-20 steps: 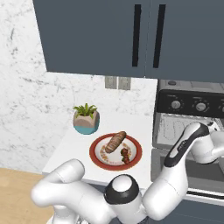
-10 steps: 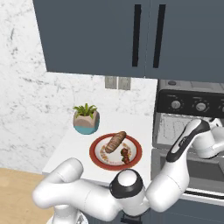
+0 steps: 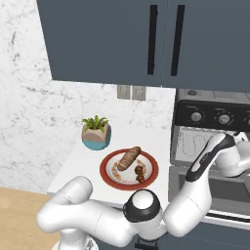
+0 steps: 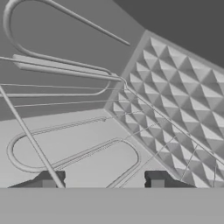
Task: Pick up the kebab skewer and baguette bread, and place them inside the toaster oven. Close the toaster oven door and start by setting the timer.
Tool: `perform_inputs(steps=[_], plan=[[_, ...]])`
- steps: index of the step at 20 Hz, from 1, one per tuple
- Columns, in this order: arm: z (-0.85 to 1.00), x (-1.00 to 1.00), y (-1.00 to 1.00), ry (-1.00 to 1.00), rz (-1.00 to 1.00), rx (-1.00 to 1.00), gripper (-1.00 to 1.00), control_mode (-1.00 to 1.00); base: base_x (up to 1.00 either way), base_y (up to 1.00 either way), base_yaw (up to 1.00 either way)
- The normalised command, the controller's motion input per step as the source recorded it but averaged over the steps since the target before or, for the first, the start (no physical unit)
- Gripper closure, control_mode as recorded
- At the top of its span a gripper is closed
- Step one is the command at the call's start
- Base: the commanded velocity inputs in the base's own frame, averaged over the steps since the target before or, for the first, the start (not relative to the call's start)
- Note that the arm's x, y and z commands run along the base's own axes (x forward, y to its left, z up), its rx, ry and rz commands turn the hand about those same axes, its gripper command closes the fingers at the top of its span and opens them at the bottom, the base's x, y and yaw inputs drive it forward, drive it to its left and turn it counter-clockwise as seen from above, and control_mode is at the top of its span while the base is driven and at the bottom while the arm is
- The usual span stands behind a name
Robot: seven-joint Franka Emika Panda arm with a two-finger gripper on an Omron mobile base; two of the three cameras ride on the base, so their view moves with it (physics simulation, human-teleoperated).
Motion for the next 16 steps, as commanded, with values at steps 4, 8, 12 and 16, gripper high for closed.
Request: perform_inputs(steps=[4, 8, 12, 16], plan=[[-0.29, 0.04, 0.0, -0.01, -0.07, 0.0, 1.0, -1.0, 0.0, 0.0, 0.0], [-0.08, -0.06, 0.0, -0.03, -0.12, 0.0, 1.0, -1.0, 0.0, 0.0, 0.0], [-0.01, -0.7, -0.01, 0.0, -0.18, 0.0, 1.0, -1.0, 0.0, 0.0, 0.0], [0.0, -0.99, -0.04, 0.0, -0.19, 0.0, 1.0, -1.0, 0.0, 0.0, 0.0]])
